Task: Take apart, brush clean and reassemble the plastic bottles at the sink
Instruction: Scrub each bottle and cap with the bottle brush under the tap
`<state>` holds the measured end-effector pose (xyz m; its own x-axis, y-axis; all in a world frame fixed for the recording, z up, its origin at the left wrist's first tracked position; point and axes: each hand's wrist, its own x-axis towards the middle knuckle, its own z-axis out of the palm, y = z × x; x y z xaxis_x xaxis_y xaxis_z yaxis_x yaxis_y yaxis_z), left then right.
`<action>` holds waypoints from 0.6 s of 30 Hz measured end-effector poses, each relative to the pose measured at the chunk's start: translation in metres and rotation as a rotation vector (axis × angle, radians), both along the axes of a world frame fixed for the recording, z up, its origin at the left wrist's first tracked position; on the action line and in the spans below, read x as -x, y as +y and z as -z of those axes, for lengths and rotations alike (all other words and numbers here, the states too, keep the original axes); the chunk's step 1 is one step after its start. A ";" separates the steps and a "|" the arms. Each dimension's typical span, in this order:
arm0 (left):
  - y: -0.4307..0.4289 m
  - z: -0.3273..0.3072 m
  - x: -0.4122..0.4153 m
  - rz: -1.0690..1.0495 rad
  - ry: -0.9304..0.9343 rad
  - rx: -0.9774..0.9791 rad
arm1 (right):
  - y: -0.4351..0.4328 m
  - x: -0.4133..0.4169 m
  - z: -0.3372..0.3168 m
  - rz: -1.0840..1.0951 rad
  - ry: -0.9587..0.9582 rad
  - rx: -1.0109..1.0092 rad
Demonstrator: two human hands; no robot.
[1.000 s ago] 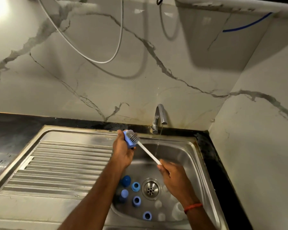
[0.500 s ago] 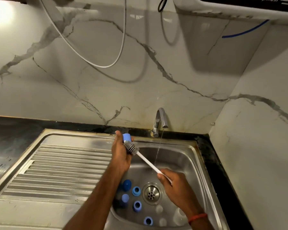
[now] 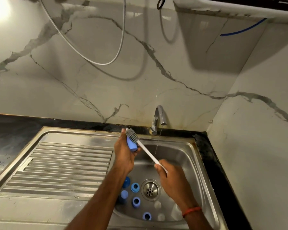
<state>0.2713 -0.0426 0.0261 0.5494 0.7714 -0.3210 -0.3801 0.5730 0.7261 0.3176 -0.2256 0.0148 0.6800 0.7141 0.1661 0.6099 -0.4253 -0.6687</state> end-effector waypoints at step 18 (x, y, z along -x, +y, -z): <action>0.013 -0.008 0.001 0.004 -0.035 0.185 | -0.003 0.000 0.008 -0.084 0.028 -0.013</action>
<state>0.2707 -0.0293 0.0344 0.5661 0.6985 -0.4379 -0.4006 0.6973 0.5944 0.3178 -0.2289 0.0072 0.6220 0.7671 0.1574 0.6244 -0.3645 -0.6909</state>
